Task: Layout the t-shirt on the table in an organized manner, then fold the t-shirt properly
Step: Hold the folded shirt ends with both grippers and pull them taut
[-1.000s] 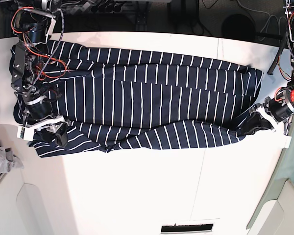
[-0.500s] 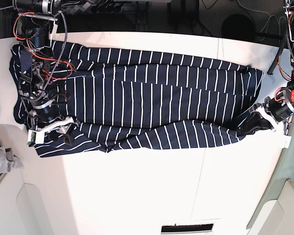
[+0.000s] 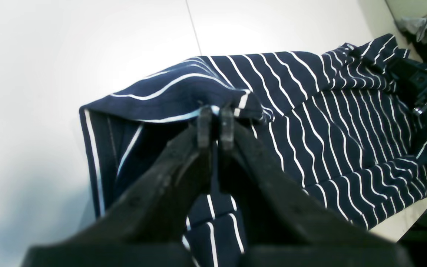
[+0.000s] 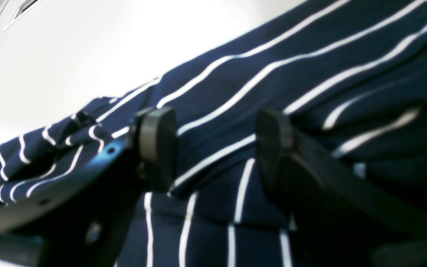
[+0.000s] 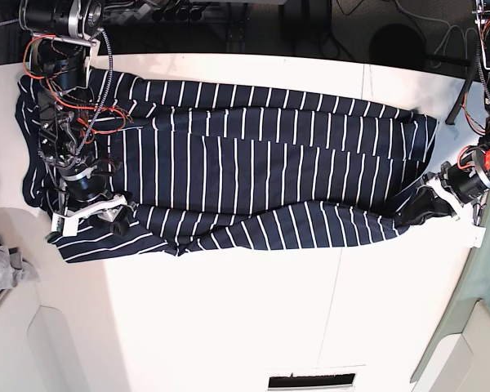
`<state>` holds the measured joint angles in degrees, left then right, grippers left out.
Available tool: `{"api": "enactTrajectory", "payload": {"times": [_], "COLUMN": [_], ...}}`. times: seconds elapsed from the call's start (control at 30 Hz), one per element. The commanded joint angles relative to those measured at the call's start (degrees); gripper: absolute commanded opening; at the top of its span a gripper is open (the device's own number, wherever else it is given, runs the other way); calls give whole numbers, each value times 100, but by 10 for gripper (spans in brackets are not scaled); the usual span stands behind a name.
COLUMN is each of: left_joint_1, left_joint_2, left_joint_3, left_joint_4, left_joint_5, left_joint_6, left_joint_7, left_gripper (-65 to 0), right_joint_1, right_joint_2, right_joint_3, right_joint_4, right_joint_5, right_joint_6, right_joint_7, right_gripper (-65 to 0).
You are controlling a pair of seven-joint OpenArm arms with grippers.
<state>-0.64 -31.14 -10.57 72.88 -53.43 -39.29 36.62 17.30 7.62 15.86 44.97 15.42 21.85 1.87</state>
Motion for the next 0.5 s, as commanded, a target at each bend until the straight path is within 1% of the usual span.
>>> {"api": "enactTrajectory", "payload": {"times": [0.0,0.13,0.2,0.33,0.47], "left_joint_1": [-90,-22,4,2,4], "left_joint_2": [-125,-125,-125,-125,-125], "left_joint_3": [-48,-48,-48,-48,-48], "left_joint_4": [92,92,92,92,92], "left_joint_5": [-118,-118,-116,-118,-116], "left_joint_6": [-71,-71,-71,-71,-71], "left_joint_7": [-122,-127,-122,-129,-144], "left_gripper": [-650,-650,-650,-650,-650], "right_joint_1": [107,107,109,107,109], "right_joint_2": [44,42,44,44,44], "right_joint_3": [68,356,509,761,1010], "right_joint_4": [66,66,66,66,66], "right_joint_5": [59,284,367,671,811], "right_joint_6": [55,190,264,264,258], "right_joint_7": [63,61,-33,-354,-389], "right_gripper": [-308,-309,-309,-309,-309]}}
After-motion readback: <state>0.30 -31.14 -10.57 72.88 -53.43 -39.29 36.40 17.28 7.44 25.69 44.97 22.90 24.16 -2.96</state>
